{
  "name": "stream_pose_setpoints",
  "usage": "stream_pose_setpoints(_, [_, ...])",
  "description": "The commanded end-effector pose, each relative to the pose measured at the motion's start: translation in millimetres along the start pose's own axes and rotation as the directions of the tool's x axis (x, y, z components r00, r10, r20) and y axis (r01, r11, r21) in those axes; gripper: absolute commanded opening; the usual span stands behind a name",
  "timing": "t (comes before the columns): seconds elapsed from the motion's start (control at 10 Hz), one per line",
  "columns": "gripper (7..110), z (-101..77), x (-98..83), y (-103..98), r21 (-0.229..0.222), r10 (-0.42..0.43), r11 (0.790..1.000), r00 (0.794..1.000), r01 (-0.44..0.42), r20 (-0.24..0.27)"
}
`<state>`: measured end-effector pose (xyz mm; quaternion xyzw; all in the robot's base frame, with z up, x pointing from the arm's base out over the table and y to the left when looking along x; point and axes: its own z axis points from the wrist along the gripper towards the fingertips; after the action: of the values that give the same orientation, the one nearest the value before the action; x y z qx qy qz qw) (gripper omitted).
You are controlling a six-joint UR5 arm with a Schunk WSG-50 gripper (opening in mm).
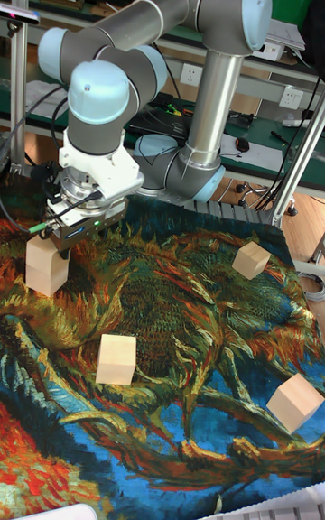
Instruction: Stack the blocks in a vertical line of five
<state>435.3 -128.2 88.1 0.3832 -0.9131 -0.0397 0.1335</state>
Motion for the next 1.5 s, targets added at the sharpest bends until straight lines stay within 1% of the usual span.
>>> stream_pose_setpoints(0.0, [66,0.4,-1.8,3,-0.009,0.008,1.000,1.000,-0.008,0.002])
stream_pose_setpoints(0.4, [66,1.1,-0.1,1,0.001,0.013,1.000,1.000,-0.013,-0.007])
stream_pose_setpoints(0.5, [66,1.1,-1.2,2,-0.004,0.011,1.000,1.000,-0.011,-0.003])
stream_pose_setpoints(0.6, [66,-0.3,-4.9,6,-0.017,0.011,1.000,1.000,-0.011,0.015])
stream_pose_setpoints(0.7, [66,-2.5,-9.3,9,-0.018,0.013,1.000,0.999,-0.012,0.037])
stream_pose_setpoints(0.9, [66,-8.3,-23.8,11,-0.015,0.038,0.999,0.993,-0.036,0.111])
stream_pose_setpoints(1.0, [66,-14.4,-39.7,10,-0.009,0.079,0.997,0.979,-0.079,0.186])
stream_pose_setpoints(1.1, [66,-21.7,-54.1,9,-0.001,0.117,0.993,0.960,-0.121,0.253])
stream_pose_setpoints(1.2, [66,-27.4,-65.8,10,-0.005,0.136,0.990,0.942,-0.142,0.305])
stream_pose_setpoints(1.3, [66,-31.6,-70.6,12,-0.010,0.141,0.989,0.932,-0.146,0.333])
stream_pose_setpoints(1.4, [66,-33.4,-64.0,7,0.020,0.158,0.985,0.933,-0.174,0.324])
